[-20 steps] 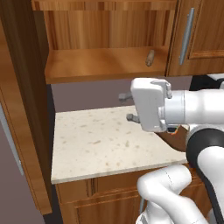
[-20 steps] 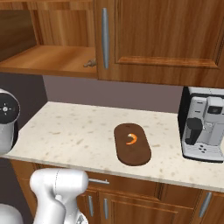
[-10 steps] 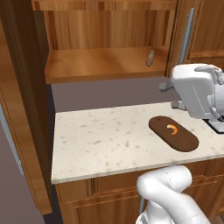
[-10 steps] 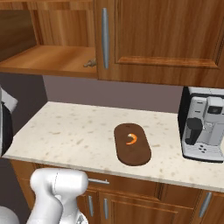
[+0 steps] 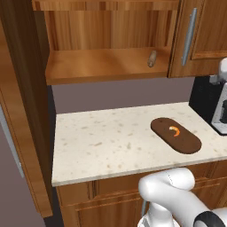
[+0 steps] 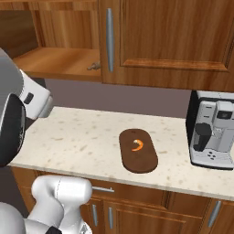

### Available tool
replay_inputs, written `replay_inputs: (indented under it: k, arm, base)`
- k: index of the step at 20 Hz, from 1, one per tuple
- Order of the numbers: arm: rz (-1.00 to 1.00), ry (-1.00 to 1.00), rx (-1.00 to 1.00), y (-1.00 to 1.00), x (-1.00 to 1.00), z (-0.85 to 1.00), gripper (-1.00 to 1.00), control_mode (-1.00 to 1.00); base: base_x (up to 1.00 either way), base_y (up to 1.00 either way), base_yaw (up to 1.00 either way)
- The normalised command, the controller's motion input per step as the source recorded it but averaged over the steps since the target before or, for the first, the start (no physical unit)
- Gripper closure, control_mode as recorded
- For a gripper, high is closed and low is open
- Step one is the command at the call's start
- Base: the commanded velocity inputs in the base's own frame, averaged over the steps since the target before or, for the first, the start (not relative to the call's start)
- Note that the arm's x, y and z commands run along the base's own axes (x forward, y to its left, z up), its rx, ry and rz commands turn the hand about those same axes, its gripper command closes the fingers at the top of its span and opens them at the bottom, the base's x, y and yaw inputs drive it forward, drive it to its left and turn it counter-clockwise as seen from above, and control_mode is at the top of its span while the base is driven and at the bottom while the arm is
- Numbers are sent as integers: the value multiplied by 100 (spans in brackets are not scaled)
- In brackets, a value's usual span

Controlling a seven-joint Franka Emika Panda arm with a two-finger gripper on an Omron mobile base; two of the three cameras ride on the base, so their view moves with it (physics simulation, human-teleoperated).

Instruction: Open the cabinet, retrieve the rolling pin, and place it next to the meat on the cutting board to prepare for tenderizing.

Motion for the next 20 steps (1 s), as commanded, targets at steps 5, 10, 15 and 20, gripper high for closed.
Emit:
replay_inputs:
  k: [5, 10, 15, 20]
  arm:
    - [-19, 0, -17, -65, 25, -22, -100, -100]
    - [-14, 0, -21, -39, 47, -39, -100, -100]
    - [-7, -13, -25, -29, 38, -39, -100, -100]
    - [-1, -30, -27, -22, 5, -18, -100, -100]
  base:
    - [0, 0, 0]
    - [0, 0, 0]
    - [0, 0, 0]
    - [0, 0, 0]
